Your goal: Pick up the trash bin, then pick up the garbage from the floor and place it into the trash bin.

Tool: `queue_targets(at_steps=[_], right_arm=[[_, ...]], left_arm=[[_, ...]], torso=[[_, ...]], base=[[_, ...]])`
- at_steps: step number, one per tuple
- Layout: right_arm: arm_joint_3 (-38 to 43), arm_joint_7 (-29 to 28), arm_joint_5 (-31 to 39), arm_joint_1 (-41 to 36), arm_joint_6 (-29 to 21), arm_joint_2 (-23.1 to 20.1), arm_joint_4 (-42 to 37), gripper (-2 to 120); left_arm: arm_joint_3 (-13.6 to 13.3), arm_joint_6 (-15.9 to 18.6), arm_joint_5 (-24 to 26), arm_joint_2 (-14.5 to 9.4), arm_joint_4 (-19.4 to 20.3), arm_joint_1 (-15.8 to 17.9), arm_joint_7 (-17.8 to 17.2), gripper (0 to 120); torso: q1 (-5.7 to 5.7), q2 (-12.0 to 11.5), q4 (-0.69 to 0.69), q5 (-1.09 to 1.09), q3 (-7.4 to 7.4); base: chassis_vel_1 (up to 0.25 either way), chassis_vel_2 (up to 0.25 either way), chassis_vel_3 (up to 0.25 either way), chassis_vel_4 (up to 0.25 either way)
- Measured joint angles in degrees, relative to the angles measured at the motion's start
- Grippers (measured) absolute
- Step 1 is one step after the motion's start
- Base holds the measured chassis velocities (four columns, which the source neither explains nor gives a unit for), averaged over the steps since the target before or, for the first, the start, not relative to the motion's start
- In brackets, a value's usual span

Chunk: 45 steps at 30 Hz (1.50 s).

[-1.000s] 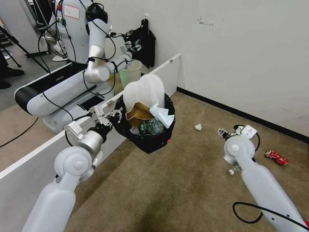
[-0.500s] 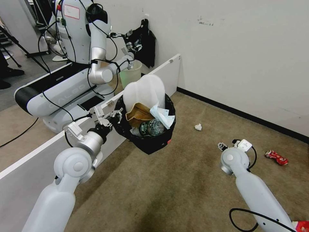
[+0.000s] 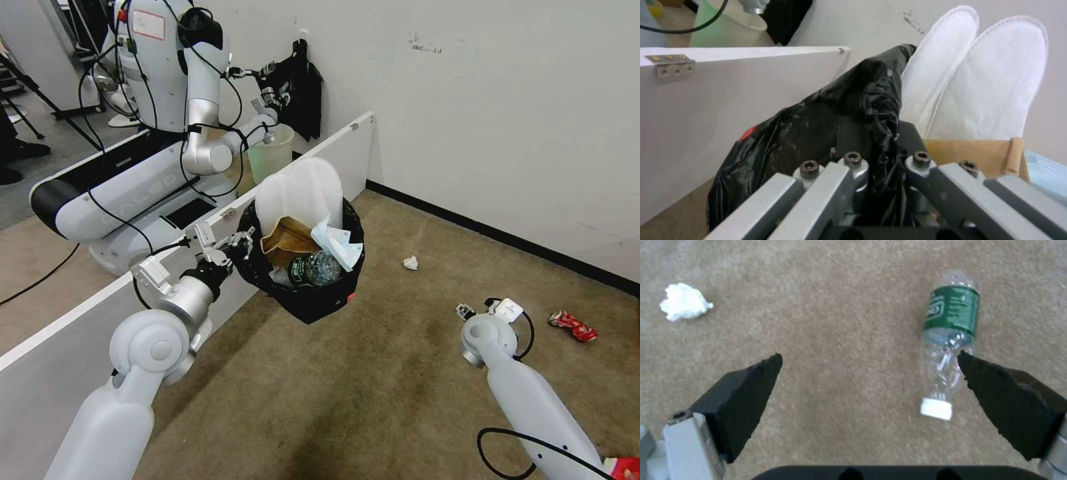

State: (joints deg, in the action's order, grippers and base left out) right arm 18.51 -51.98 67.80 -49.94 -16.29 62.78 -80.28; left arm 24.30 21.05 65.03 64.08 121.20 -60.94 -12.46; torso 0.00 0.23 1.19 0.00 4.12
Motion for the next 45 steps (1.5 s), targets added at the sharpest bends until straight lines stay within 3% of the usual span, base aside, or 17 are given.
queue_targets(at_steps=[45], right_arm=[[2.6,17.6,-5.5,3.9,6.2,0.3,24.3,100]], left_arm=[[0.3,-0.2,-0.2,-0.1,-0.3,-0.2,0.2,4]], torso=[[0.0,0.0,0.0,0.0,0.0]], base=[[0.0,0.0,0.0,0.0]])
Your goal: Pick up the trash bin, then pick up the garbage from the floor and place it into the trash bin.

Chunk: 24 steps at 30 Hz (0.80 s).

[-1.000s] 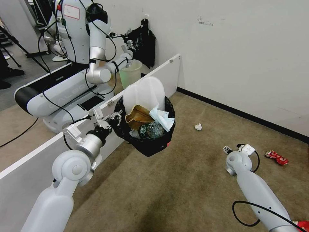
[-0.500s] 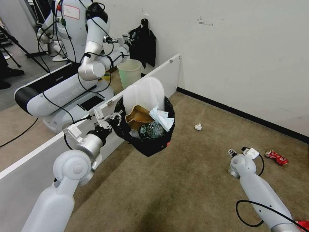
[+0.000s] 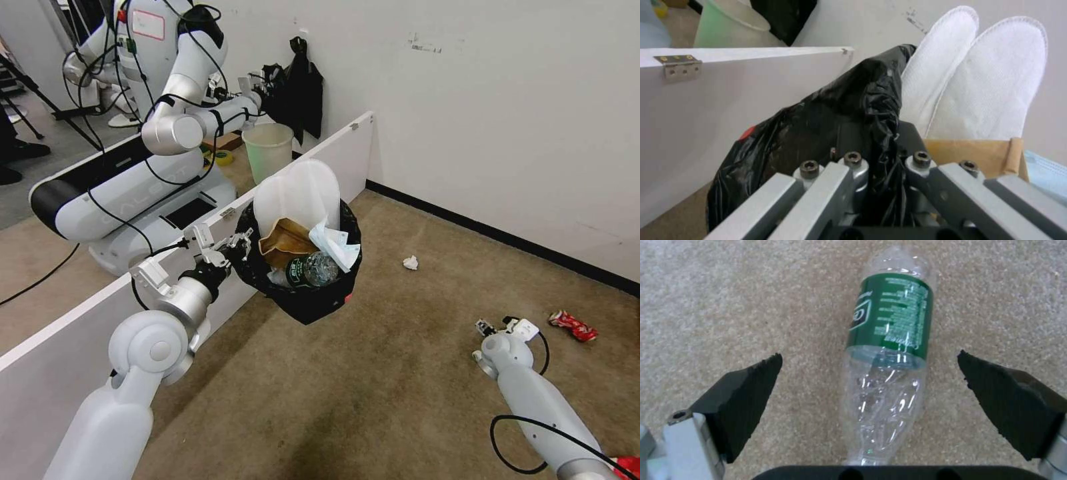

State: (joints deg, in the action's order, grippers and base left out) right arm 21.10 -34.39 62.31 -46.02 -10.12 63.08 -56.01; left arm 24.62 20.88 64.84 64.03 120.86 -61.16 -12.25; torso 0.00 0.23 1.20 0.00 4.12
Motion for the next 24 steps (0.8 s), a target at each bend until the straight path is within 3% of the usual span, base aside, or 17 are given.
queue_targets(at_steps=[24], right_arm=[[0.3,2.0,-1.7,-0.3,0.6,2.8,3.4,100]], left_arm=[[0.4,-0.2,0.2,-0.5,1.2,-0.9,0.1,4]], torso=[[0.0,0.0,0.0,0.0,0.0]], base=[[0.0,0.0,0.0,0.0]])
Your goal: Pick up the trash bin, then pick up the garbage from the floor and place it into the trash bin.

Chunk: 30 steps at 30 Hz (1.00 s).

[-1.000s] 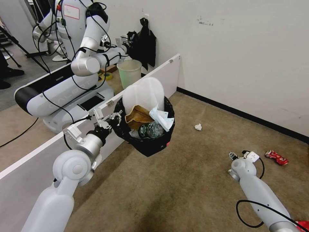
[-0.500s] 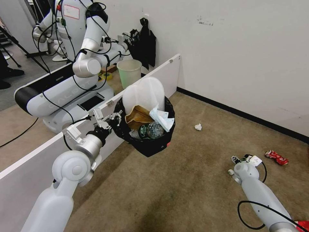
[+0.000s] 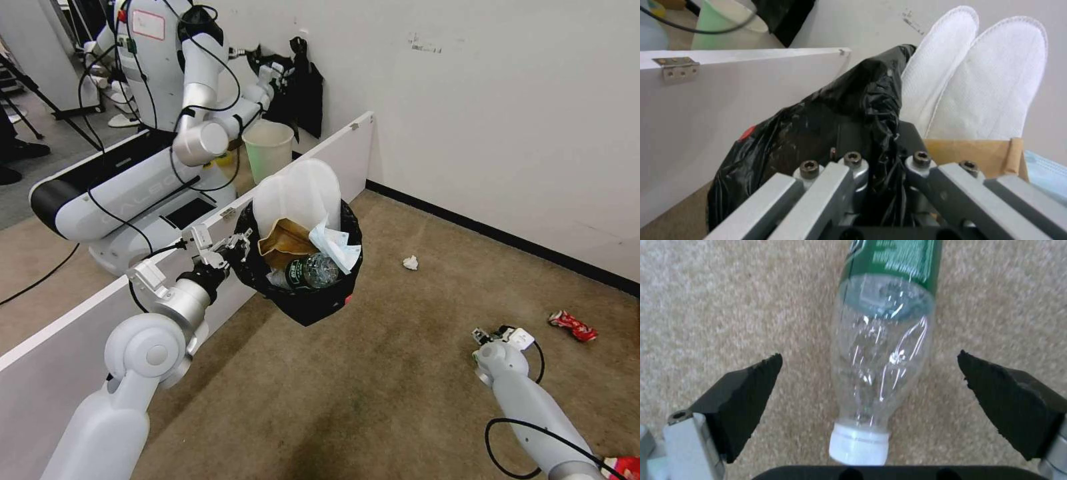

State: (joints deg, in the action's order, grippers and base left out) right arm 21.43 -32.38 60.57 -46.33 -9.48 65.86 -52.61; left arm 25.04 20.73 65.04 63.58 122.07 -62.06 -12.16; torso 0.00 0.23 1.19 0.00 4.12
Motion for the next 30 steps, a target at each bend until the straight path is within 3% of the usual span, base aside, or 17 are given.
queue_targets(at_steps=[30], right_arm=[[0.6,1.9,-1.8,-1.1,1.0,2.5,2.3,100]], left_arm=[[0.5,-0.2,-0.2,0.0,0.9,-0.9,0.3,4]], torso=[[0.0,0.0,0.0,0.0,0.0]], base=[[0.0,0.0,0.0,0.0]])
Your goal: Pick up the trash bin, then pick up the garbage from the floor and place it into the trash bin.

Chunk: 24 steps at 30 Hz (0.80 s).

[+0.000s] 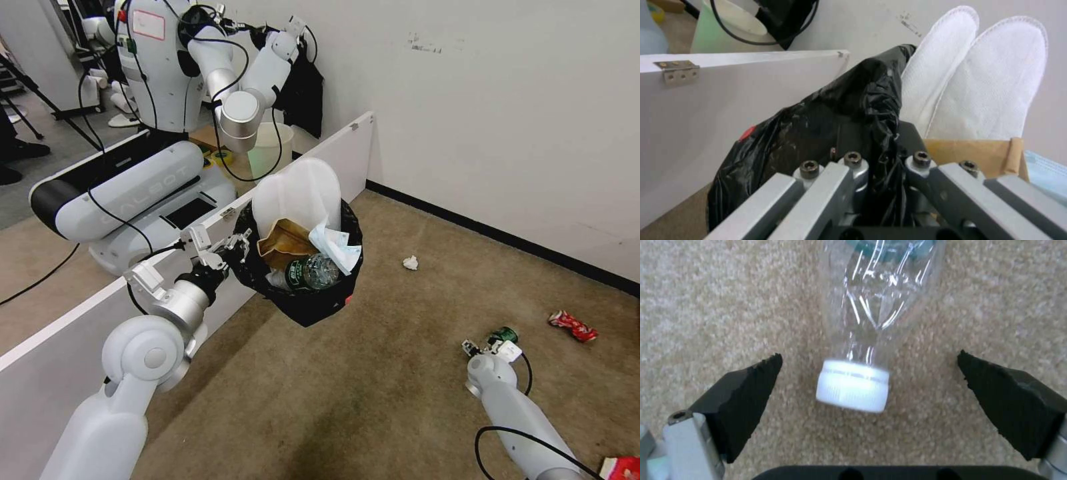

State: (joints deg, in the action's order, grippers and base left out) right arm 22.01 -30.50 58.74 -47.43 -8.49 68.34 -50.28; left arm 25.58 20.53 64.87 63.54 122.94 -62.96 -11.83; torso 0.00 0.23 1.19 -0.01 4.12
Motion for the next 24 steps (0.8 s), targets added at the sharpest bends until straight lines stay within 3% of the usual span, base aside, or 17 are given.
queue_targets(at_steps=[2,6,7,12,20,24], right_arm=[[-0.1,0.0,-0.1,0.0,0.0,0.1,0.0,100],[-0.1,0.1,-0.4,-0.1,0.0,0.4,0.2,89],[-0.1,0.2,-0.5,-0.2,0.0,0.4,0.1,81],[-0.1,0.4,-0.6,-0.2,0.1,0.3,-0.1,68],[-0.5,1.1,-0.8,-0.2,0.4,0.2,-0.3,34],[-0.6,1.3,-0.8,-0.1,0.5,0.2,-0.3,28]], left_arm=[[0.0,0.0,0.0,0.0,0.0,0.0,0.0,4],[0.0,0.0,-0.1,0.1,0.0,0.0,0.0,4],[0.0,0.0,-0.1,0.1,0.0,0.1,0.0,4],[0.0,0.0,-0.1,0.0,0.0,0.1,0.0,4],[0.2,0.0,-0.3,0.2,0.0,-0.2,0.1,4],[0.2,0.0,-0.4,0.3,0.0,-0.3,0.2,4]], torso=[[0.0,0.0,0.0,0.0,0.0],[0.0,0.0,0.01,-0.01,0.0],[0.0,0.0,0.02,-0.03,0.0],[0.0,0.0,0.04,-0.02,0.0],[0.0,0.0,-0.01,0.02,0.0],[0.0,0.0,-0.01,0.02,0.0]], base=[[0.0,0.0,0.0,0.0],[0.0,0.0,0.0,0.0],[0.0,0.0,0.0,0.0],[0.0,0.0,0.0,0.0],[0.0,0.0,0.0,0.0],[0.0,0.0,0.0,0.0]])
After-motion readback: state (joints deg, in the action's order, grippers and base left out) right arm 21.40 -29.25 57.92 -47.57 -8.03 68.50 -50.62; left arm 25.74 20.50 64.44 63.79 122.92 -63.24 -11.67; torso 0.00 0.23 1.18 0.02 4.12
